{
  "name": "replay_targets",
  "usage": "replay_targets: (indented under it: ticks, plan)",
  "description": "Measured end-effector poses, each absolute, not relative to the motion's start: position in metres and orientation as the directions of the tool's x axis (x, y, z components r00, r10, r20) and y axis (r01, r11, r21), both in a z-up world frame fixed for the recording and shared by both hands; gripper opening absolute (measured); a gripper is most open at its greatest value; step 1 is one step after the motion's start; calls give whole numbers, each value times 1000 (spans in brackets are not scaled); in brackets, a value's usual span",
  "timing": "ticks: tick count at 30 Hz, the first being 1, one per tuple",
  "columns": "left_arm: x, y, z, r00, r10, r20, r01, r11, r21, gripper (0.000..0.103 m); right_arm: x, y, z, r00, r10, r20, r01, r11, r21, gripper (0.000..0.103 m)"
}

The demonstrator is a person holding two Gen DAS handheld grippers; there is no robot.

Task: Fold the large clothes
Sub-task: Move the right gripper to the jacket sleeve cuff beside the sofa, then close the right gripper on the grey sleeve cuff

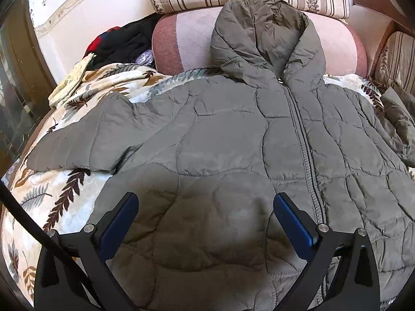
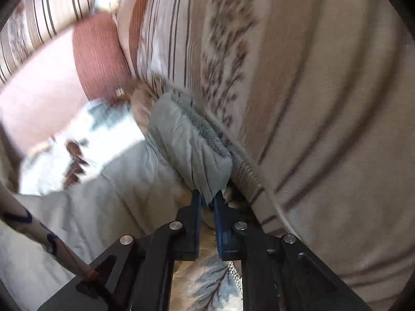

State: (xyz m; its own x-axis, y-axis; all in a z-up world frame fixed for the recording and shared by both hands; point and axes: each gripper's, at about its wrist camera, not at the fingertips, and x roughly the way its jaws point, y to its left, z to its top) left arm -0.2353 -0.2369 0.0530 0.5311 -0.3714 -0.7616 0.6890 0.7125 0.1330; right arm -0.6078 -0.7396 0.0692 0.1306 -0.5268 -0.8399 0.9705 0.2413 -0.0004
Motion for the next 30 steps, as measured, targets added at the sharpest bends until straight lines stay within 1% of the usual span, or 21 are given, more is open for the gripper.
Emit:
replay_targets:
  ticks: [2, 5, 10, 13, 15, 16, 17, 19, 20, 21, 25, 30]
  plan:
    - [-235, -235, 55, 534, -376, -757, 687, 715, 129, 103, -616, -730, 84, 148, -551, -821, 972, 235, 17, 7]
    - [-235, -231, 59, 537, -381, -753, 682, 721, 121, 103, -622, -717, 108, 176, -574, -800, 969, 243, 39, 3]
    - [-234, -222, 69, 546, -395, -739, 676, 729, 110, 103, -618, -683, 178, 256, -647, -718, 955, 286, 83, 2]
    - [-233, -216, 73, 551, -398, -733, 672, 733, 107, 103, -610, -666, 221, 317, -666, -675, 937, 329, 116, 2]
    - [-232, -212, 75, 549, -402, -733, 669, 737, 96, 103, -608, -657, 238, 361, -642, -676, 922, 354, 156, 3]
    - [-231, -210, 76, 543, -407, -734, 669, 738, 86, 103, -607, -655, 241, 351, -640, -683, 926, 344, 153, 4]
    - [-232, -208, 77, 542, -410, -734, 669, 739, 81, 103, -606, -653, 239, 339, -642, -687, 931, 337, 144, 6]
    - [-232, -203, 79, 539, -418, -731, 671, 738, 74, 103, -605, -654, 222, 323, -612, -722, 932, 337, 131, 19]
    - [-233, -202, 79, 539, -420, -730, 673, 736, 73, 103, -605, -656, 213, 316, -599, -735, 934, 332, 131, 29]
    - [-234, -201, 79, 541, -422, -728, 676, 733, 77, 103, -607, -658, 201, 305, -587, -750, 938, 323, 128, 32]
    - [-234, -204, 77, 541, -417, -730, 677, 731, 84, 103, -617, -677, 146, 250, -546, -799, 955, 277, 110, 32]
    - [-234, -215, 69, 537, -408, -739, 683, 724, 96, 103, -623, -708, 101, 197, -517, -833, 968, 235, 83, 32]
